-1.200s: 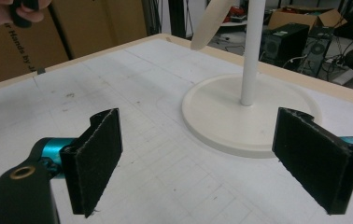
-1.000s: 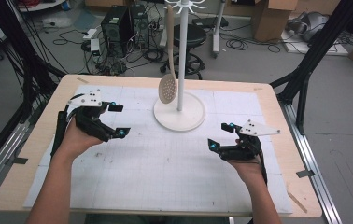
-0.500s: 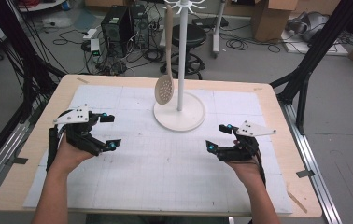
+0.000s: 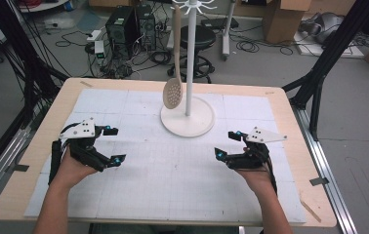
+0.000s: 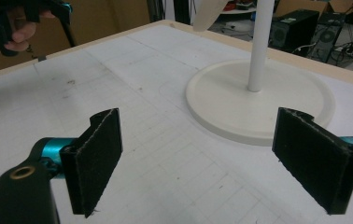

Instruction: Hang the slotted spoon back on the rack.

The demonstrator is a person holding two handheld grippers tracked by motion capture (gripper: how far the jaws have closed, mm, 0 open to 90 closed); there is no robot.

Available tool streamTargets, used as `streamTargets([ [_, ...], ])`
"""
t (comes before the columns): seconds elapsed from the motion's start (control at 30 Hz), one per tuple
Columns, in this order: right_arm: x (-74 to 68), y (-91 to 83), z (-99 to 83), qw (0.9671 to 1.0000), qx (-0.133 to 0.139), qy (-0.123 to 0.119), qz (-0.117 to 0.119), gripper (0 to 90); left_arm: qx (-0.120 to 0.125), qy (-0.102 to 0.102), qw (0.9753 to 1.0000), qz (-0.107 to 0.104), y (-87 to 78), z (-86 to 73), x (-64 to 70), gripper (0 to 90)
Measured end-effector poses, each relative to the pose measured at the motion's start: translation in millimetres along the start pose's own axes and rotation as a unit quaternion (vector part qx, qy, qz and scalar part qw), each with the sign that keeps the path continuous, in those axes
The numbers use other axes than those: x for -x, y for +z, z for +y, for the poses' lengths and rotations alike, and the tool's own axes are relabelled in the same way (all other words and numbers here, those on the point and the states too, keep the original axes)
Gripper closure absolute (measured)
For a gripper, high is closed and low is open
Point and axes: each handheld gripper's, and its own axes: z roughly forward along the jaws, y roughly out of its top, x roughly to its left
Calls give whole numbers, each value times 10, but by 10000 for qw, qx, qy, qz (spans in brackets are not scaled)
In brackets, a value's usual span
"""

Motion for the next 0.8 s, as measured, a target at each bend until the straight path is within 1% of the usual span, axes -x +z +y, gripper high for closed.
streamTargets([
  [0.07, 1, 5, -1, 10000, 1, -6, 1, 154, 29, 16, 10000, -26, -4, 4, 4, 17],
  [0.13, -2, 7, -2, 10000, -16, -14, -12, 154, 38, 21, 10000, -6, 0, 6, 10, 17],
  [0.2, -1, 7, -4, 10000, -40, -1, -1, 154, -5, 55, 10000, -23, 14, 6, 16, 17],
  [0.27, 1, -1, -7, 10000, -39, -20, -18, 154, -21, 37, 10000, -40, 27, 2, 19, 17],
  [0.5, 6, -1, -11, 10000, -50, 5, -46, 154, -35, 34, 10000, 5, 23, -2, 9, 17],
  [0.63, 1, 14, -19, 9999, -95, -2, -34, 154, 0, -15, 10000, -91, 13, -2, 2, 17],
  [0.8, -1, 12, -18, 10000, -86, -17, -32, 154, -27, -22, 10000, -68, 15, -15, -7, 17],
])
